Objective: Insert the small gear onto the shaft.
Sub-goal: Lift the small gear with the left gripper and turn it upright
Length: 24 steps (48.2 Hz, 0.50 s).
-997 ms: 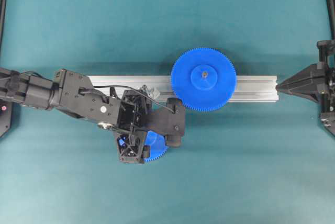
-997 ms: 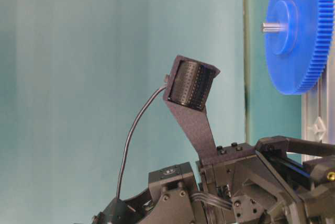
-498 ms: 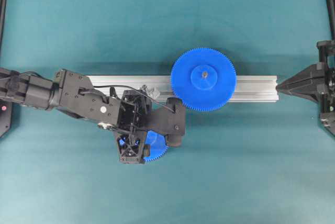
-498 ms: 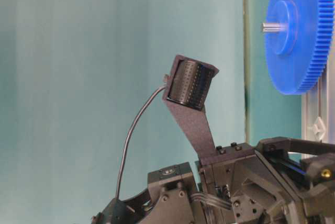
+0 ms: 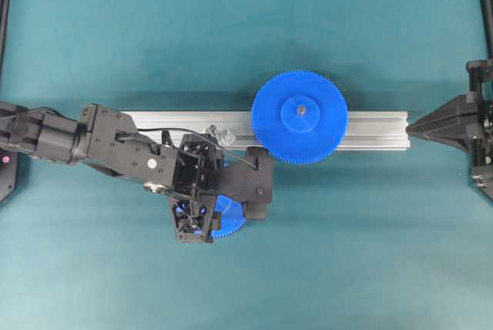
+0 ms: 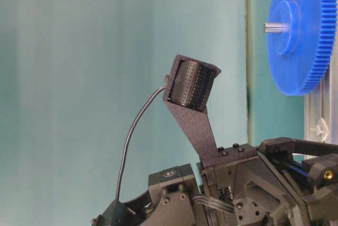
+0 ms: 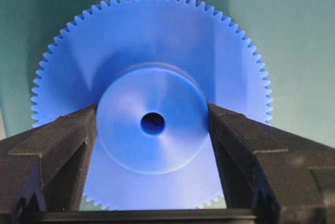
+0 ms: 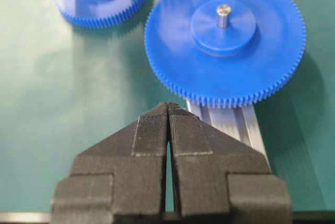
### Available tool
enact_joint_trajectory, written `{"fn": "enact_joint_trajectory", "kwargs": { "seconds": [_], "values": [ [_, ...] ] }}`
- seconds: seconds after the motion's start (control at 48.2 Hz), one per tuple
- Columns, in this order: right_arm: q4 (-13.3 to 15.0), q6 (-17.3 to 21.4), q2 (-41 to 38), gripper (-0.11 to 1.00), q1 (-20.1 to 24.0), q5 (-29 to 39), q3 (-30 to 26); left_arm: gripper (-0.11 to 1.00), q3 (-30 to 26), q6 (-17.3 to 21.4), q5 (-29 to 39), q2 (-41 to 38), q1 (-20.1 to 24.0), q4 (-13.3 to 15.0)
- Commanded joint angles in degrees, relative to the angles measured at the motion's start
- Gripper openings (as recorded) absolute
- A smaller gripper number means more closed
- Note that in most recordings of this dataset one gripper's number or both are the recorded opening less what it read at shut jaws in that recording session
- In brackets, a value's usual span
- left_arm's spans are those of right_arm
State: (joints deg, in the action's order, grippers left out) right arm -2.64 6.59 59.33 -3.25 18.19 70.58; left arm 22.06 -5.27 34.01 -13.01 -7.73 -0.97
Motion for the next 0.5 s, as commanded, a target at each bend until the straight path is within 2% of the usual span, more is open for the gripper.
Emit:
{"fn": "enact_joint_trajectory", "kwargs": {
  "seconds": [0.0,0.478],
  "values": [
    [-0.09,0.70,-0.26,0.01,-0.09,-0.18,-0.70,0.69,-0.88,0.18,-0.26,1.85,0.00,-0.09],
    [-0.09,0.70,0.44,0.01,-0.09,1.14,-0.79,0.69,-2.81,0.35,1.32,6.42,0.00,-0.09]
  ]
}}
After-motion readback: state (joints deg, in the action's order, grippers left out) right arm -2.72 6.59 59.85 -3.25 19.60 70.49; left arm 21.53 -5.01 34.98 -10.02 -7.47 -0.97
